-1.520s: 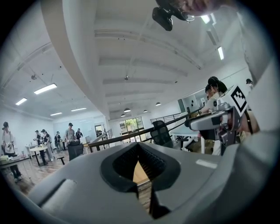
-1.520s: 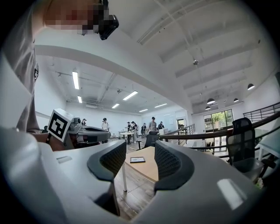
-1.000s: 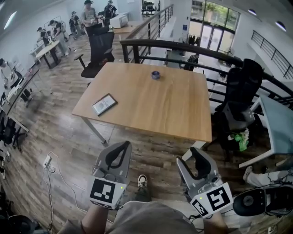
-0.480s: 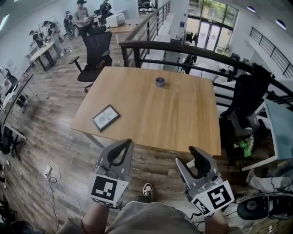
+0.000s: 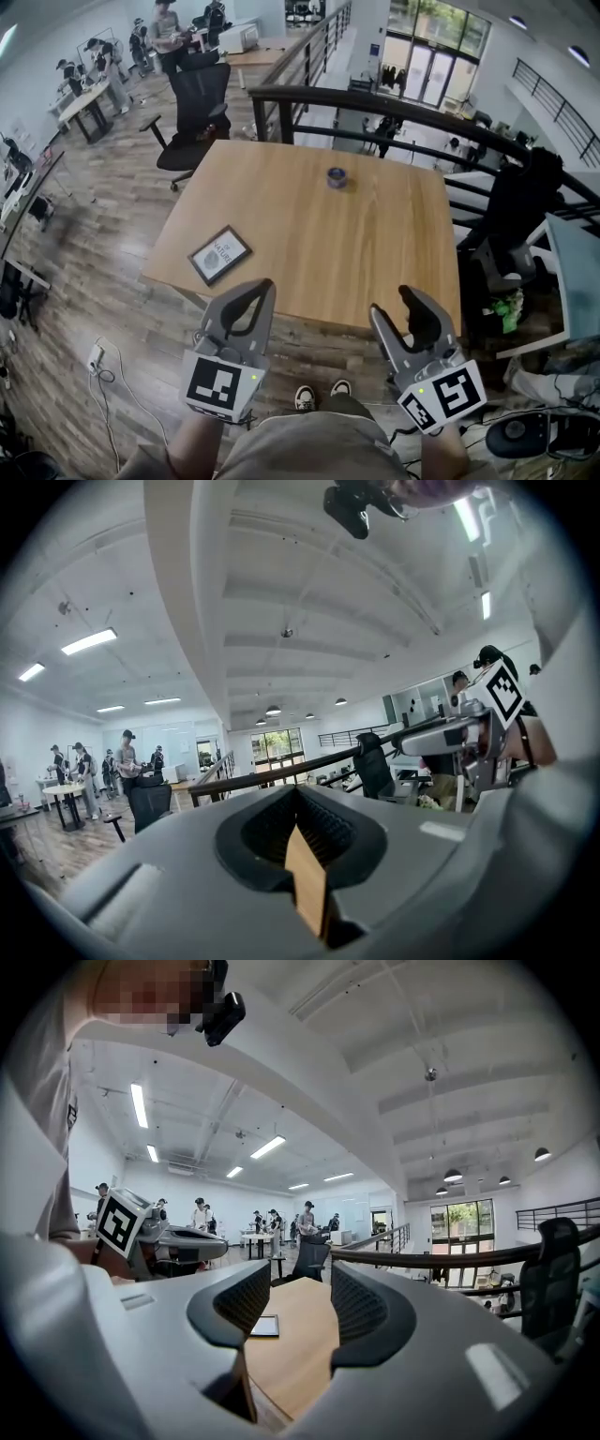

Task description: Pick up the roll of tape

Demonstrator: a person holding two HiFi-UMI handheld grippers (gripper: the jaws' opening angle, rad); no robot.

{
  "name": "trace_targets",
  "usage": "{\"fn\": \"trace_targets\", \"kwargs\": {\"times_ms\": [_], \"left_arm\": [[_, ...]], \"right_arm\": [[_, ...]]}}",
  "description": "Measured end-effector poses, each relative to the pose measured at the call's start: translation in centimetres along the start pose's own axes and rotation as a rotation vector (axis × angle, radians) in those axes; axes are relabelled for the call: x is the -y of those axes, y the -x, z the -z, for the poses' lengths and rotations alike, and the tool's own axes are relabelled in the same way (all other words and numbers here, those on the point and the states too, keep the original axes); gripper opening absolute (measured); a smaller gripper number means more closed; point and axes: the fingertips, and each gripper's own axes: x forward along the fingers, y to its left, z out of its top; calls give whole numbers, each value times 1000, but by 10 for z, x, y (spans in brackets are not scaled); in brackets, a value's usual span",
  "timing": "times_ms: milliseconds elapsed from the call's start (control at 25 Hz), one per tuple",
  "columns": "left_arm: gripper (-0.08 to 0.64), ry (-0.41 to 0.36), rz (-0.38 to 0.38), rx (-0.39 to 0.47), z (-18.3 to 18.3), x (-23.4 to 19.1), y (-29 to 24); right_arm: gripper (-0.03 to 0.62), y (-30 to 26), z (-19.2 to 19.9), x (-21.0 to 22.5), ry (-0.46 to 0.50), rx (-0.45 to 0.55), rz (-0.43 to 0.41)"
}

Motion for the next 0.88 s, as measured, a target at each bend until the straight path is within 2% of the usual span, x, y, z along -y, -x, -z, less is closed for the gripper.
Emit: {"fn": "trace_targets", "kwargs": {"times_ms": [360, 880], "left_arm": [[2, -3, -1, -35, 11, -19, -54], [2, 1, -38, -75, 10, -59, -176]], "right_arm": [[187, -41, 14, 52, -25, -25, 32], [187, -141, 28, 145, -62, -72, -29]]}}
